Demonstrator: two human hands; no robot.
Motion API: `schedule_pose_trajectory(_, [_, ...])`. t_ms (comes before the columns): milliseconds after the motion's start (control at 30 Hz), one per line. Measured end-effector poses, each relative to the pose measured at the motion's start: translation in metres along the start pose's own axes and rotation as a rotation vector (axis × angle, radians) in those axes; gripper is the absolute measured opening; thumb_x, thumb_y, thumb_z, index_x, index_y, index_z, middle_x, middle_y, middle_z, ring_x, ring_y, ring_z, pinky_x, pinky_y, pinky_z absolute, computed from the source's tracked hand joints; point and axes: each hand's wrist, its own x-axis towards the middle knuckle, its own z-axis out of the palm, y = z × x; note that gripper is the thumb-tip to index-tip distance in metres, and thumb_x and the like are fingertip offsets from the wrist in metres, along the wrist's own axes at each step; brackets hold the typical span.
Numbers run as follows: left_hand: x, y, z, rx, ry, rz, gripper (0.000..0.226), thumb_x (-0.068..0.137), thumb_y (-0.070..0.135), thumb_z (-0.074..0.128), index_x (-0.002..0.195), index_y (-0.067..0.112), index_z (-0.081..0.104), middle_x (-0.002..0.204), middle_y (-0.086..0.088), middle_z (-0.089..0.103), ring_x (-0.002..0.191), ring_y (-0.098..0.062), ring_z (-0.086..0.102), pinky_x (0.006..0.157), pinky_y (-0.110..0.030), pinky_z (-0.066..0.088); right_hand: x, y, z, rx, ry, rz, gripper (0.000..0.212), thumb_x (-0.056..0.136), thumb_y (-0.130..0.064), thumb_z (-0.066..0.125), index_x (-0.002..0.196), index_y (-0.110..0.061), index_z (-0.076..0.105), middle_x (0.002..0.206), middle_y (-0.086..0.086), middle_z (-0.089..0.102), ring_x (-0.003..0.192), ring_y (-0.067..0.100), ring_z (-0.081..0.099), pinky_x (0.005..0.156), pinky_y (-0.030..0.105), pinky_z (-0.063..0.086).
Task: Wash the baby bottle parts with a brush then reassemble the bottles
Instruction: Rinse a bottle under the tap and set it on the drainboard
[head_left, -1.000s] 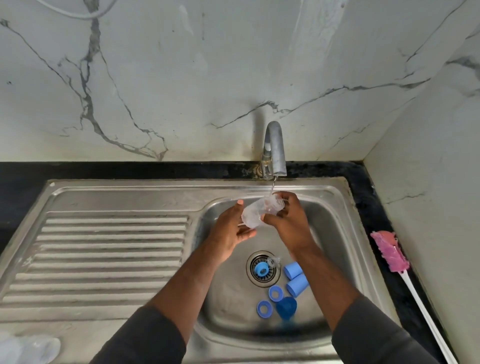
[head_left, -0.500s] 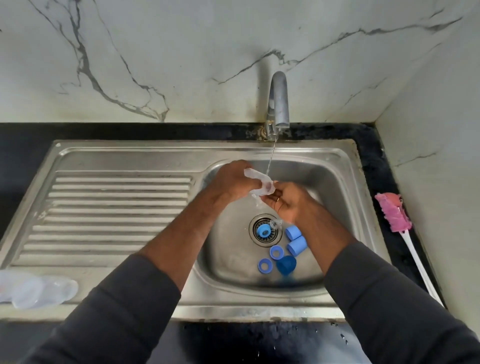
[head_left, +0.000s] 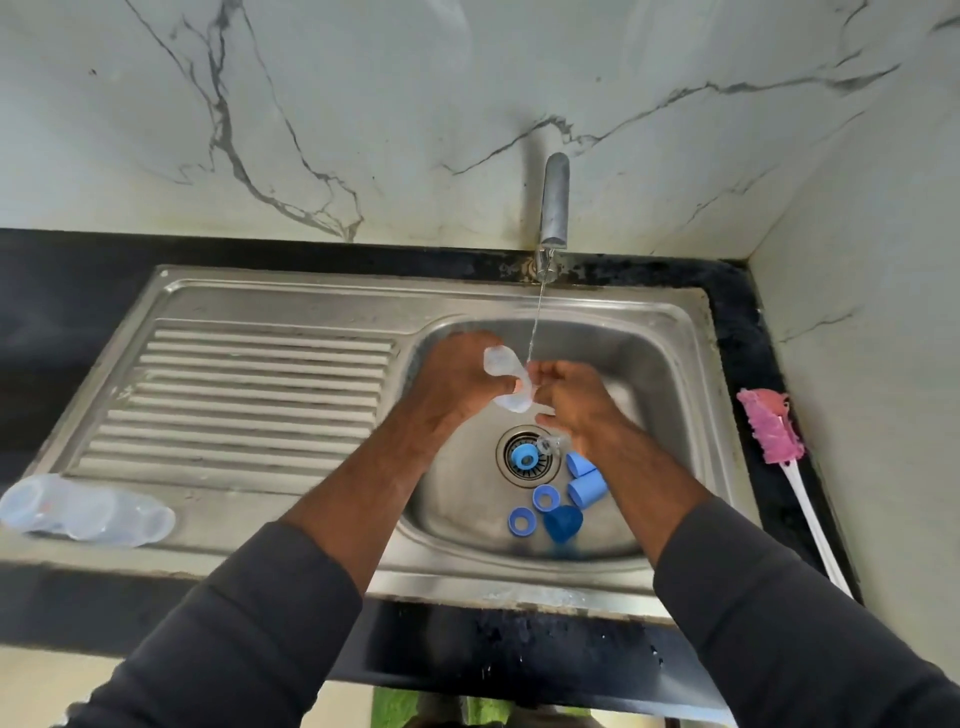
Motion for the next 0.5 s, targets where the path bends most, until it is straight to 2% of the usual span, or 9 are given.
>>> schedule_pose_trajectory(67, [-0.01, 0.001, 0.003, -0.006, 0.003, 0.039, 0.055, 0.07, 0.041, 0.083, 0.117, 0.017, 0.069, 0.112, -0.005, 0.07, 0.105, -0.024, 0.062, 0.086, -0.032, 0.046, -0.007, 0.003, -0.002, -0.165, -0.027, -0.191, 0.048, 0.081, 0.004, 0.072, 0.125, -0.014, 0.065, 0.121, 0.0, 0.068, 0.113, 0.019, 0.063, 0.096, 0.034, 0.053])
schedule_pose_trajectory(133, [-0.023, 0.003, 0.007, -0.012, 0.036, 0.04, 0.058, 0.065, 0.042, 0.083, 0.117, 0.019, 0.071, 0.108, -0.005, 0.067, 0.1, -0.022, 0.062, 0.083, -0.031, 0.049, -0.016, 0.005, -0.003, -0.322, -0.061, -0.339, 0.057, 0.077, -0.008, 0.082, 0.13, -0.016, 0.063, 0.121, -0.004, 0.066, 0.109, 0.013, 0.061, 0.086, 0.021, 0.048])
schedule_pose_trajectory(267, [-0.048, 0.005, 0.007, -0.028, 0.078, 0.03, 0.058, 0.069, 0.026, 0.087, 0.122, 0.017, 0.068, 0.115, -0.002, 0.062, 0.103, -0.019, 0.061, 0.09, -0.031, 0.051, -0.026, 0.013, -0.003, -0.535, -0.04, -0.523, 0.056, 0.076, -0.02, 0.085, 0.127, -0.017, 0.063, 0.116, -0.006, 0.065, 0.102, 0.008, 0.055, 0.075, 0.011, 0.038])
schedule_pose_trajectory(367, [-0.068, 0.001, 0.003, -0.135, 0.094, -0.028, 0.067, 0.072, 0.013, 0.086, 0.134, 0.009, 0.061, 0.122, -0.002, 0.057, 0.104, -0.014, 0.059, 0.084, -0.01, 0.045, -0.033, 0.019, 0.002, -0.584, -0.018, -0.579, 0.053, 0.075, -0.027, 0.086, 0.122, -0.016, 0.065, 0.113, -0.002, 0.066, 0.097, 0.01, 0.055, 0.074, 0.021, 0.037])
schedule_pose_trajectory(400, [-0.074, -0.002, 0.002, -0.191, 0.111, -0.039, 0.067, 0.072, 0.009, 0.086, 0.134, 0.008, 0.06, 0.124, -0.003, 0.059, 0.106, -0.015, 0.061, 0.083, -0.008, 0.045, -0.036, 0.02, 0.004, -0.573, -0.009, -0.586, 0.052, 0.075, -0.028, 0.086, 0.12, -0.016, 0.065, 0.111, -0.001, 0.066, 0.095, 0.012, 0.056, 0.074, 0.023, 0.038])
schedule_pose_trajectory(500, [-0.098, -0.018, -0.005, -0.311, 0.206, -0.069, 0.057, 0.074, 0.005, 0.083, 0.127, 0.011, 0.065, 0.118, -0.001, 0.065, 0.106, -0.015, 0.066, 0.092, -0.023, 0.053, -0.049, 0.022, 0.022, -0.553, -0.024, -0.61, 0.049, 0.075, -0.031, 0.086, 0.118, -0.018, 0.065, 0.106, -0.004, 0.064, 0.09, 0.011, 0.059, 0.07, 0.013, 0.041])
